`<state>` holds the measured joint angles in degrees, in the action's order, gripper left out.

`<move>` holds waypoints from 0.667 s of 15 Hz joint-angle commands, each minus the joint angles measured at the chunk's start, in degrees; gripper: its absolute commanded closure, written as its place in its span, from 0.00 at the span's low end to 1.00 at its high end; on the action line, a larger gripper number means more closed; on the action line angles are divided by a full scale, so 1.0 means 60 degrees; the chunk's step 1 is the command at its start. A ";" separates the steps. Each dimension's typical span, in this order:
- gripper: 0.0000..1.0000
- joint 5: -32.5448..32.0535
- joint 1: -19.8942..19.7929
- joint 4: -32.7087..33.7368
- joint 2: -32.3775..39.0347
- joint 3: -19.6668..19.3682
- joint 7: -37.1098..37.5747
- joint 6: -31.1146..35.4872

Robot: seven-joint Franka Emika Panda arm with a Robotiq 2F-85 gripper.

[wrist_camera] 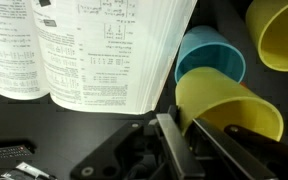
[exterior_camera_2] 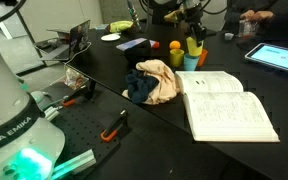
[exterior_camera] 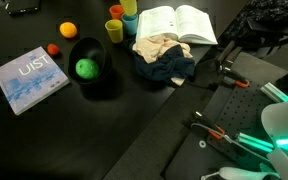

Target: Stack the cups together

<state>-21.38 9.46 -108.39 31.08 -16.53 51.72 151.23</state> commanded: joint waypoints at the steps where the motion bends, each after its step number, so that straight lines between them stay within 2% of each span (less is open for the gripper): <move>1: 0.94 -0.0063 0.0233 0.0105 0.0350 -0.0267 0.0612 0.0515; 6: 0.93 0.0173 0.0289 0.0079 0.0617 -0.0211 0.0753 0.0763; 8: 0.64 0.0546 0.0103 -0.0088 0.0517 0.0122 0.0377 0.0528; 10: 0.52 0.0756 0.0091 -0.0249 0.0331 0.0303 0.0041 0.0248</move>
<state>-19.28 10.36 -108.77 34.68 -16.29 54.95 154.38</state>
